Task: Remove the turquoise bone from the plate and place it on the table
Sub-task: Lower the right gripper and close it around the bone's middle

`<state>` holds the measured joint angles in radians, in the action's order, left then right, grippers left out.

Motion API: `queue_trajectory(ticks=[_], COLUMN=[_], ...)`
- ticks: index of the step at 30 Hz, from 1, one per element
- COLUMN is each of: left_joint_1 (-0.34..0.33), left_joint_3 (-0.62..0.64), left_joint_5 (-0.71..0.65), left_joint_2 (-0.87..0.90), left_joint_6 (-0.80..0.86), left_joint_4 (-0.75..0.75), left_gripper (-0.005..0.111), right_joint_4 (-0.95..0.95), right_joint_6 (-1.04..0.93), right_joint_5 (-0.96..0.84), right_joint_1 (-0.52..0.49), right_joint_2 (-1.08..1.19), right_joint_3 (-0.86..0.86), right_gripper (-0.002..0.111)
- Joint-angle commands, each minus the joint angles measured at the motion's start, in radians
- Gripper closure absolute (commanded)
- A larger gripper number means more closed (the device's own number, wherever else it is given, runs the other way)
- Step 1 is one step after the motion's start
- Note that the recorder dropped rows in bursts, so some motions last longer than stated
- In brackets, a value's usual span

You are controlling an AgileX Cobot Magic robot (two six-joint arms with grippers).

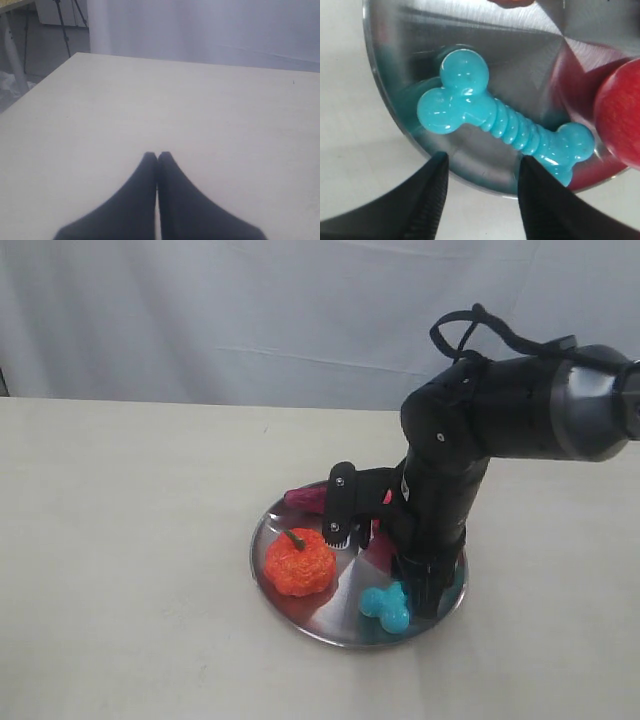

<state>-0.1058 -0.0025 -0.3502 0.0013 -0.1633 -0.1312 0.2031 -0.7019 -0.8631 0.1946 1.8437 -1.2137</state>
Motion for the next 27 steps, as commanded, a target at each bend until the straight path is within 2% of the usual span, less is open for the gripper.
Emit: queue_trajectory(ticks=[1,11,16,27], left_joint_1=[0.005,0.005,0.005,0.005], left_joint_3=[0.003,0.003,0.003,0.003], left_joint_5=[0.004,0.004,0.004,0.004], left_joint_2=[-0.001,-0.001,-0.001,-0.001], left_joint_6=[-0.002,-0.002,-0.002,-0.002], left_joint_4=[-0.001,-0.001,-0.001,-0.001], left_gripper=[0.107,0.107,0.107,0.107], right_joint_4=[0.024,0.080,0.166,0.166], right_joint_6=[-0.002,-0.002,0.000,-0.005], right_joint_5=[0.001,0.052,0.051,0.132], right_joint_1=[0.000,0.000,0.000,0.000], right_joint_2=[0.037,0.110,0.138,0.152], right_joint_3=[-0.007,-0.007,-0.007,-0.007], right_gripper=[0.064,0.064,0.064,0.064])
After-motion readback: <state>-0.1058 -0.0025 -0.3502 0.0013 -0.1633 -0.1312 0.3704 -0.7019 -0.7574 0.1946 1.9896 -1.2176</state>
